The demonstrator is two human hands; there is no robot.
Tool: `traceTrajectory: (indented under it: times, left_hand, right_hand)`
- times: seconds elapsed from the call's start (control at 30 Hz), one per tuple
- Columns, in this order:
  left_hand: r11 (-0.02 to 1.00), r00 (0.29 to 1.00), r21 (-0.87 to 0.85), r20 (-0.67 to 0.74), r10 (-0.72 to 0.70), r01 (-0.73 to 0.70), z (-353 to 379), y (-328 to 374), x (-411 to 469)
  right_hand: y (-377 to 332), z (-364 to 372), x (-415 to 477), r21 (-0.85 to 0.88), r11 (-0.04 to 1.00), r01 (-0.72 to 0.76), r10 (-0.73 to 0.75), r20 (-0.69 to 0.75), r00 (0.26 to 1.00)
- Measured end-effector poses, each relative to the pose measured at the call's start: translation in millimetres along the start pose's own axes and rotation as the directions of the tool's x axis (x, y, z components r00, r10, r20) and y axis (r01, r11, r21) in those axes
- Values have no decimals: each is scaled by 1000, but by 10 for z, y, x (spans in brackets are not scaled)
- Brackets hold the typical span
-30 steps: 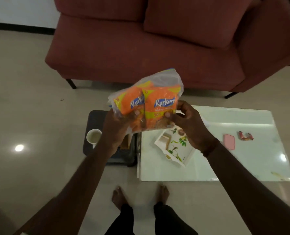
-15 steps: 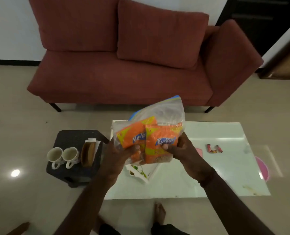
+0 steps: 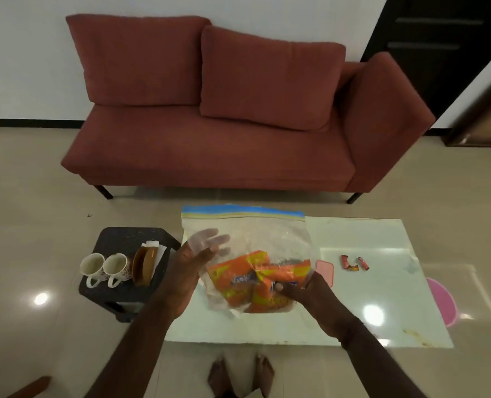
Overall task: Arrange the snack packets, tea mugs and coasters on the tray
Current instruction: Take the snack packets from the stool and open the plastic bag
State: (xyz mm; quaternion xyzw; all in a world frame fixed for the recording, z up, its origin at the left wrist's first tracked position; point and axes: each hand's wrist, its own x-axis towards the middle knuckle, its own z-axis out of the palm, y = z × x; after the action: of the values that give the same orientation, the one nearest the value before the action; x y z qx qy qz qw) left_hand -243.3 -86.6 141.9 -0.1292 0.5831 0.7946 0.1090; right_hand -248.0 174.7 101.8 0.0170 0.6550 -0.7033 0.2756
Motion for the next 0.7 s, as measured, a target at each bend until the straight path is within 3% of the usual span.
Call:
traceTrajectory:
  times: [0.23, 0.3, 0.4, 0.47, 0.53, 0.6, 0.7]
  left_hand:
    - [987, 989, 89, -47, 138, -134, 154, 18, 71]
    - [979, 988, 142, -36, 151, -145, 174, 29, 71]
    - [953, 986, 252, 32, 163, -165, 174, 21, 71]
    - [926, 982, 327, 78, 172, -188, 142, 23, 72]
    - [897, 983, 404, 114, 145, -179, 86, 24, 66]
    - [867, 982, 465, 148, 122, -177, 32, 32, 60]
    - [826, 977, 525, 160, 142, -206, -23, 46, 55]
  right_hand:
    - [159, -42, -11, -115, 993, 35, -42, -59, 997]
    - [113, -79, -16, -143, 989, 40, -72, -225, 972]
    - [-125, -148, -94, -330, 940, 83, -245, -487, 838]
    - [-357, -172, -147, -563, 806, 182, -465, -412, 784]
    - [-586, -153, -145, -759, 600, 251, -576, -193, 795]
    - [-725, -94, -87, -866, 411, 286, -547, 17, 837]
    - [-778, 42, 62, -880, 398, 260, -346, 118, 931]
